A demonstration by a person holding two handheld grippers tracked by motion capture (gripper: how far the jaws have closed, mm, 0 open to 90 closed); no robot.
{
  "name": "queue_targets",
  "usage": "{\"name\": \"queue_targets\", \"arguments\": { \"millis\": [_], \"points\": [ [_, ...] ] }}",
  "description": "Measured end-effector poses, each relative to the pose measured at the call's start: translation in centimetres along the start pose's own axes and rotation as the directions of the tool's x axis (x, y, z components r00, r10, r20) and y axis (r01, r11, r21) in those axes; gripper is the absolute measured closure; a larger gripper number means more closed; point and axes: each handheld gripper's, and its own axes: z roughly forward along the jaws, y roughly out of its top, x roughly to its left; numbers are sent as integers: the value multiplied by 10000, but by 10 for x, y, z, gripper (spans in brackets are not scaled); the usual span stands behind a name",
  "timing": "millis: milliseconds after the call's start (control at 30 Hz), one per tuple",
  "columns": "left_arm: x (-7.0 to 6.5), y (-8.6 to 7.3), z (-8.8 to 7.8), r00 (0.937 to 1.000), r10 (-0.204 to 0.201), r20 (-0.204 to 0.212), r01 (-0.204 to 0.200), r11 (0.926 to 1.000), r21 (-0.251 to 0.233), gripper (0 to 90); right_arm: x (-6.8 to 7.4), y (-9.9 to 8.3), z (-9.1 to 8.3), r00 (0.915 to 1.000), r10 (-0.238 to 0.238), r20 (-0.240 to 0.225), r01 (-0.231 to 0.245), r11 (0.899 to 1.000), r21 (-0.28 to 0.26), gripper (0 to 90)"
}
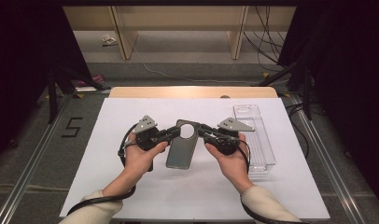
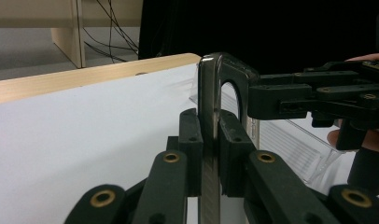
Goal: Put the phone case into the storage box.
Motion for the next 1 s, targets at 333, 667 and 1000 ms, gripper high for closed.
{"name": "queue_targets", "arguments": {
  "millis": [333, 667, 1000],
  "points": [
    [-1, -1, 1, 10000, 4, 9, -4, 10000, -5, 811, 0, 0, 1, 9999, 164, 53, -164, 9999, 50, 787],
    [-5, -3, 4, 9999, 61, 147, -62, 9999, 89, 807, 1, 5, -4, 9987, 390, 313, -390, 9992, -20, 843],
    [-5, -4, 5, 9996, -4, 273, -1, 9998, 183, 797, 9, 14, -12, 9975, -96, 701, 112, 9997, -219, 855]
  ]
}}
